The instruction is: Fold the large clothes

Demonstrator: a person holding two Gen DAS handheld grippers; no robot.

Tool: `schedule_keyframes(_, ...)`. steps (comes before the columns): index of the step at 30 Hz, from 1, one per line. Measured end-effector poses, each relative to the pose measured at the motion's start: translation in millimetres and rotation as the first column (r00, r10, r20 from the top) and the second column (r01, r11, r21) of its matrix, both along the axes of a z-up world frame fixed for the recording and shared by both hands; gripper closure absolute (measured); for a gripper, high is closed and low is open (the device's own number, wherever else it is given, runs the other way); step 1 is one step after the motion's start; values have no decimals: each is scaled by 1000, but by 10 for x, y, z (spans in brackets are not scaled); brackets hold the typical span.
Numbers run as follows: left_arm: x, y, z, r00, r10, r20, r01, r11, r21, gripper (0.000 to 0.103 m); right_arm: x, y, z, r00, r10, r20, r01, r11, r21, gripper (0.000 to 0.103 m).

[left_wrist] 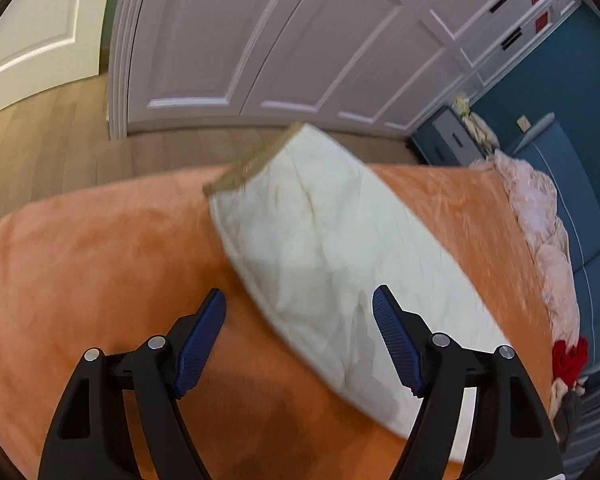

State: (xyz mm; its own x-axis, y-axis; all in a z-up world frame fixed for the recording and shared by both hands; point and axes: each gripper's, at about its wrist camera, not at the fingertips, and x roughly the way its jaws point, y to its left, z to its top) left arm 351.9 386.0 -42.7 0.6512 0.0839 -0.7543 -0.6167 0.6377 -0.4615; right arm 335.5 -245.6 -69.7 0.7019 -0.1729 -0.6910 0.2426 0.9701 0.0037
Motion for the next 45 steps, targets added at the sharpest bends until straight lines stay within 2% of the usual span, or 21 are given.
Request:
schedule_keyframes(1, 25, -27, 19, 1000, -11, -2, 11, 1000, 15, 36, -1, 0, 1, 1000, 1, 1, -1, 1000, 2, 38)
schedule_keyframes(2, 71, -57, 31, 999, -33, -3, 33, 999, 24, 53, -2, -4, 3, 1000, 1, 1, -1, 1000, 3, 38)
schedule_keyframes(3, 134, -85, 60, 998, -66, -14, 66, 997, 27, 61, -2, -3, 2, 1000, 1, 1, -1, 1000, 3, 38)
schedule_keyframes(5, 214, -200, 157, 994, -107, -4, 107, 993, 52, 96, -4, -4, 3, 1000, 1, 2, -1, 1000, 6, 38)
schedule_keyframes(10, 299, -786, 843, 959, -260, 109, 240, 955, 172, 100, -7, -9, 4, 1000, -2, 9, 2, 1000, 15, 37)
schedule_keyframes(12, 286, -1239, 1271, 916, -360, 176, 313, 917, 245, 100, -37, -5, 37, 1000, -15, 21, 15, 1000, 7, 33)
schedule_keyframes(15, 216, -1976, 1796, 831, -497, 250, 415, 853, 318, 100, -215, -26, 170, 994, -69, 79, 69, 998, 10, 32)
schedule_keyframes(18, 144, -2856, 2129, 713, -640, 287, 540, 762, 358, 100, -537, -155, 310, 983, -100, 151, 84, 990, 113, 30)
schedule_keyframes(20, 62, -3458, 2219, 631, -722, 285, 618, 689, 378, 100, -731, -250, 362, 977, -123, 176, 95, 983, 160, 29)
schedule_keyframes(24, -103, -4424, 2079, 521, -827, 212, 726, 560, 398, 92, -1066, -509, 409, 970, -166, 180, 116, 959, 260, 25)
schedule_keyframes(25, -161, -4625, 1995, 498, -848, 183, 755, 528, 390, 83, -1150, -586, 416, 969, -173, 176, 120, 954, 275, 24)
schedule_keyframes(26, -194, -4848, 1847, 484, -863, 143, 785, 500, 365, 67, -1206, -637, 422, 969, -178, 173, 125, 952, 279, 23)
schedule_keyframes(27, -208, -4964, 1709, 478, -870, 120, 806, 489, 334, 58, -1256, -688, 431, 969, -182, 170, 129, 951, 281, 22)
schedule_keyframes(28, -230, -5025, 1596, 479, -871, 106, 819, 488, 303, 48, -1303, -752, 448, 969, -183, 166, 131, 949, 286, 21)
schedule_keyframes(31, -226, -4978, 1328, 501, -858, 115, 836, 514, 193, 46, -1348, -923, 511, 969, -186, 162, 129, 942, 309, 17)
schedule_keyframes(32, -214, -4869, 1246, 522, -844, 124, 832, 535, 143, 44, -1331, -984, 539, 968, -188, 164, 127, 938, 322, 16)
schedule_keyframes(35, -101, -4504, 1116, 605, -784, 141, 786, 616, 55, 43, -1186, -1121, 609, 969, -185, 161, 119, 928, 353, 15)
schedule_keyframes(37, -5, -4086, 979, 688, -713, 138, 721, 692, -18, 43, -983, -1185, 649, 974, -177, 142, 115, 924, 366, 15)
schedule_keyframes(40, 185, -3510, 797, 790, -603, 110, 613, 781, -118, 43, -668, -1277, 682, 976, -180, 123, 118, 910, 397, 15)
schedule_keyframes(42, 285, -3245, 677, 832, -547, 94, 555, 815, -165, 43, -445, -1320, 685, 975, -193, 112, 129, 898, 421, 15)
schedule_keyframes(45, 383, -2958, 485, 870, -489, 67, 491, 843, -221, 43, -160, -1313, 643, 977, -191, 92, 135, 894, 427, 15)
